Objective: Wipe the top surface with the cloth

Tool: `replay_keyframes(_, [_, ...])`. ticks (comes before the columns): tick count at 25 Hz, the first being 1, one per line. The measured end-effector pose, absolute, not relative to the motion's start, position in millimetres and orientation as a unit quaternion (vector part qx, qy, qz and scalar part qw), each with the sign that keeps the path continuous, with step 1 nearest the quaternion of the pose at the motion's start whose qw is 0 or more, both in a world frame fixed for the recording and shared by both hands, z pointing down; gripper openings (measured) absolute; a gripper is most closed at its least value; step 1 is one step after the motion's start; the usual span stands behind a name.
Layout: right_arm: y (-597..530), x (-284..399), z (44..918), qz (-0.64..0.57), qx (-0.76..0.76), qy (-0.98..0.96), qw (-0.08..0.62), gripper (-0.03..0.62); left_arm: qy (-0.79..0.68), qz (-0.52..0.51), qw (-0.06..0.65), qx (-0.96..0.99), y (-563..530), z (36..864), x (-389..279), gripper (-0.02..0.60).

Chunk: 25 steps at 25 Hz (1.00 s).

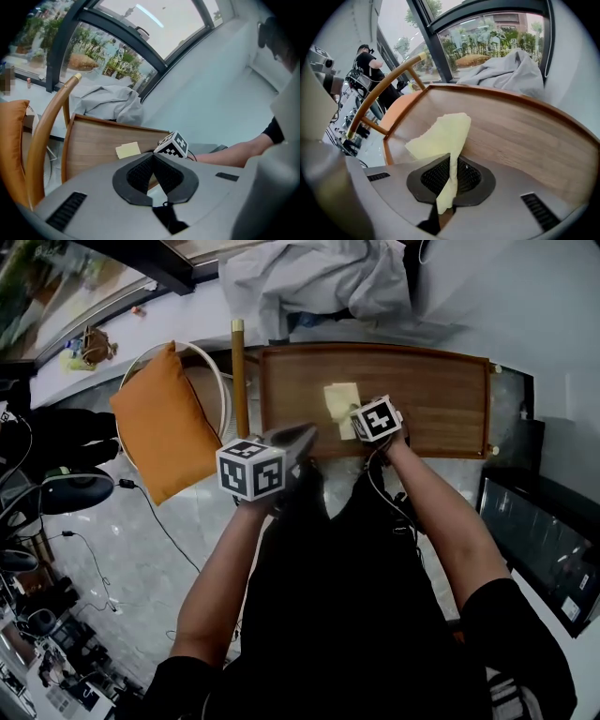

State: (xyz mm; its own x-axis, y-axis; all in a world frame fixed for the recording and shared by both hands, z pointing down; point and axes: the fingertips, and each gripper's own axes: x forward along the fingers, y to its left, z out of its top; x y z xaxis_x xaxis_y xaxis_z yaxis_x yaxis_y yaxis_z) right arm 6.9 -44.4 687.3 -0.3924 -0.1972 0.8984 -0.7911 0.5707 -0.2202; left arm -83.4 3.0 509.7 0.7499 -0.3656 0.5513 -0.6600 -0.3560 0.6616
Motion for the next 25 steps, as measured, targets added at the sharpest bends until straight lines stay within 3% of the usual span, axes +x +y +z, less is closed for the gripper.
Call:
replay_keyframes(14, [-48.2,179.5,681.1,0.35,0.386,-0.729,0.444,0.032,-0.268,0.172,0.474,0.821,1.8,520.0,49.7,0.008])
replay_keyframes(25, [-49.1,276.4,673.5,0.347,0.432,-0.709,0.435,0.032,-0.242,0.178,0.474,0.828,-1.0,522.2,121.6,0.008])
